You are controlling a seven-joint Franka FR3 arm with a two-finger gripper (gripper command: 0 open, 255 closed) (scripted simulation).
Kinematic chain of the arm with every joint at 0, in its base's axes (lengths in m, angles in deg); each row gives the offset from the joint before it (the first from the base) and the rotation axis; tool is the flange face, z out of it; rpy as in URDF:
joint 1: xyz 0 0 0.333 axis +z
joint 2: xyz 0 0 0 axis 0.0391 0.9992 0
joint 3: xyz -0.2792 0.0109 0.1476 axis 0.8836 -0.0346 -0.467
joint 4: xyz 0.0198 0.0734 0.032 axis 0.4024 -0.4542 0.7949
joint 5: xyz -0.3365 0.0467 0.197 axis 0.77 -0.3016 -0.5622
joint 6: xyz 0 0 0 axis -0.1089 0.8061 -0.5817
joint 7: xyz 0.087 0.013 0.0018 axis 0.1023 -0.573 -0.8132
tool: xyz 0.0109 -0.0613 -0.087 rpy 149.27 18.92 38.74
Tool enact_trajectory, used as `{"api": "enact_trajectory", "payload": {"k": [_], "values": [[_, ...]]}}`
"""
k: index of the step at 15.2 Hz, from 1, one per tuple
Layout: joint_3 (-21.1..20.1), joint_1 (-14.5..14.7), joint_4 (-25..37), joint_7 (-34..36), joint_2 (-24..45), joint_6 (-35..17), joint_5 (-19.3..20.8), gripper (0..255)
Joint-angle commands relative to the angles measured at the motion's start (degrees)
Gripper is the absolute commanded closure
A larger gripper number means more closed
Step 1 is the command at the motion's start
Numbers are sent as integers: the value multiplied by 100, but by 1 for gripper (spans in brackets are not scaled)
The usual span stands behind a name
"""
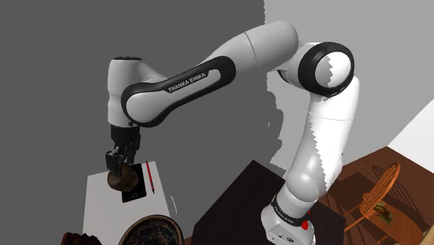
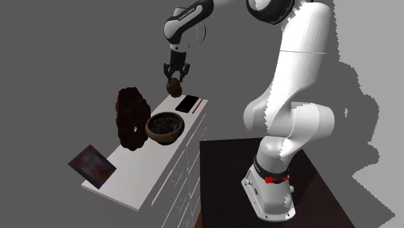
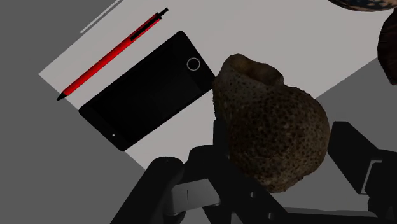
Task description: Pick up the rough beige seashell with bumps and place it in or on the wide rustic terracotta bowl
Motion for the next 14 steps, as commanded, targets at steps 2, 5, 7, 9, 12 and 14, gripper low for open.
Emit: {"api": "enact_trajectory", "payload": {"k": [2, 5, 7, 9, 12, 14], "values": [[-50, -44, 117, -30, -124, 209, -98, 255], [-151, -93, -15, -43, -363, 246, -284, 255], [-318, -140, -351, -60, -751, 169, -606, 255], [-467, -157, -654, -97, -1153, 123, -966, 255], [-630, -95, -1048, -173, -1774, 117, -1550, 255], [-687, 16, -1271, -213, -2185, 152, -1939, 255]]}}
